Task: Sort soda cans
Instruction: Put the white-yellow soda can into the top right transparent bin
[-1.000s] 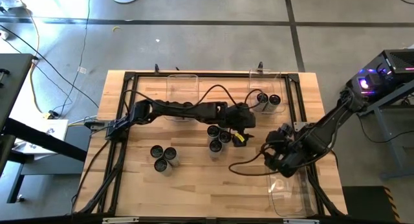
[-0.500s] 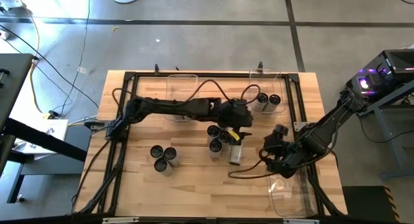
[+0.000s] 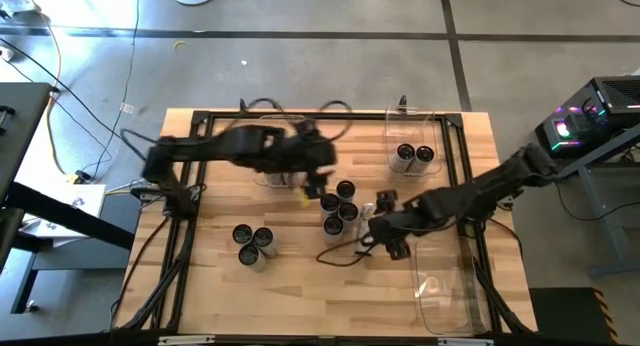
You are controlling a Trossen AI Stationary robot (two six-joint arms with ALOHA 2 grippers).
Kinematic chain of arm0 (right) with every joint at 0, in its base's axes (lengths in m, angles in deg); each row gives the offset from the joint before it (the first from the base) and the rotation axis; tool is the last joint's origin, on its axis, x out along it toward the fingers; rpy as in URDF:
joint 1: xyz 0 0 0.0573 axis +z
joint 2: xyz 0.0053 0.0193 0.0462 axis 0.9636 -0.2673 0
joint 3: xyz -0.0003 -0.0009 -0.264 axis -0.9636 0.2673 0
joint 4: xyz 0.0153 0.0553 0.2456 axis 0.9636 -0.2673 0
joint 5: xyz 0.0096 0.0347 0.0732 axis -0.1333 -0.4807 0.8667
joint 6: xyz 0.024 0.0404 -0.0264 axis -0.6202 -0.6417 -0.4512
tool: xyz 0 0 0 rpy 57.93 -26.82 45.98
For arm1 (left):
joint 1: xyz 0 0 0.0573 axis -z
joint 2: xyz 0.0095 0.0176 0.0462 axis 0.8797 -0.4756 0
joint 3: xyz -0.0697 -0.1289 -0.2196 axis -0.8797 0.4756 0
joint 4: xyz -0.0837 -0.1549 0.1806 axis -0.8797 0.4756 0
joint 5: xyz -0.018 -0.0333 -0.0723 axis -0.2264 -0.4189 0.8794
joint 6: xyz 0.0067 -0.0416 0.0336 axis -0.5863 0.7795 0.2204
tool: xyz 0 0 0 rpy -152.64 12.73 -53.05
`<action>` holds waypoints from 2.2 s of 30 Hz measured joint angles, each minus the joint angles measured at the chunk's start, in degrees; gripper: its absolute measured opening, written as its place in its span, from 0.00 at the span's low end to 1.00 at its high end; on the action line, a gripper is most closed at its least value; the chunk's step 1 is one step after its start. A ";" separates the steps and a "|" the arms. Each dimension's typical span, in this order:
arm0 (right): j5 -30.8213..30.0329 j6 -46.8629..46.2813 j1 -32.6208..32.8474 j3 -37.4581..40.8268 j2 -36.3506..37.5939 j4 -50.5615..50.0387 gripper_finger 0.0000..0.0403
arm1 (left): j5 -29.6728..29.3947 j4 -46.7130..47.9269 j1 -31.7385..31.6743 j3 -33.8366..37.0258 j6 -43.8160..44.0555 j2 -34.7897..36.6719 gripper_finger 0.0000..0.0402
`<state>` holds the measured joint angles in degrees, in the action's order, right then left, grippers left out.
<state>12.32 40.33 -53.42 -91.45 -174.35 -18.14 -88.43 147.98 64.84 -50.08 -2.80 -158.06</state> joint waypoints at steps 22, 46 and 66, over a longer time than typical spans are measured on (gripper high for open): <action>7.02 31.47 -6.61 14.22 -5.26 22.98 0.86 | -20.79 -18.35 6.29 39.48 15.66 32.31 0.71; 10.14 7.66 -6.43 15.34 0.30 9.80 0.59 | -15.63 -21.33 6.31 39.80 11.07 31.87 0.71; 39.56 11.45 -20.83 34.95 31.26 51.60 0.59 | 23.26 -53.44 1.56 39.80 -30.86 11.70 0.71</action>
<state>51.88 51.78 -74.25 -56.50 -143.10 33.47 -65.16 94.53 66.40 -10.28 -33.67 -146.36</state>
